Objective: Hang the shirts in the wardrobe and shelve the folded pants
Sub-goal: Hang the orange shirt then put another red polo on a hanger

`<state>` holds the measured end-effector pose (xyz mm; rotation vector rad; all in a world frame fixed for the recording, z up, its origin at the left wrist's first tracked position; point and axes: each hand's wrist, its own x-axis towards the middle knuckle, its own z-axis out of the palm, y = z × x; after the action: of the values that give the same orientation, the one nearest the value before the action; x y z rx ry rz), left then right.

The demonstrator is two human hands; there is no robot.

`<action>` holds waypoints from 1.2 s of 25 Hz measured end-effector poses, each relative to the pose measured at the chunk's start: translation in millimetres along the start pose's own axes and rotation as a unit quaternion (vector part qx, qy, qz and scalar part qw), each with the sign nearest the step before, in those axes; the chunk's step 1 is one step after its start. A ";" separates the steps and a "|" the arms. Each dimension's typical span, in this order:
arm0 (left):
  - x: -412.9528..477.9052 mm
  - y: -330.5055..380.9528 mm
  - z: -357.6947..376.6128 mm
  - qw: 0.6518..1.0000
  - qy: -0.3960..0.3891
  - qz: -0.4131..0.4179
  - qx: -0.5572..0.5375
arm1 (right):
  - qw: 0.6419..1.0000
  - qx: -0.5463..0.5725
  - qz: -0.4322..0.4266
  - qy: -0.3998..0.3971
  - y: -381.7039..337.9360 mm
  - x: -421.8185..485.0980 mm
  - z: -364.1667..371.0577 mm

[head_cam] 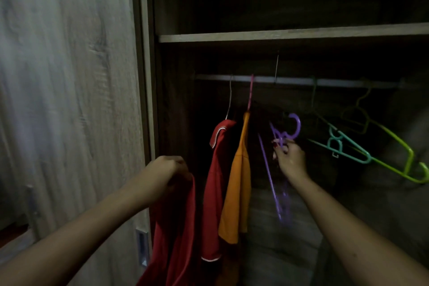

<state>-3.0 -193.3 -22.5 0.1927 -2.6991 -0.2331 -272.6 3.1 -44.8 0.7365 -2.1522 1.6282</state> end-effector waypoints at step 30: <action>0.3 28.6 -26.8 0.957 0.025 -0.015 -0.288 | 0.839 -0.228 -0.237 -0.433 -31.9 -81.9 -44.6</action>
<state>5.2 -168.9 7.2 0.0594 -2.4553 -0.9870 -189.4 55.3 -52.9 1.8914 -2.4338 0.4850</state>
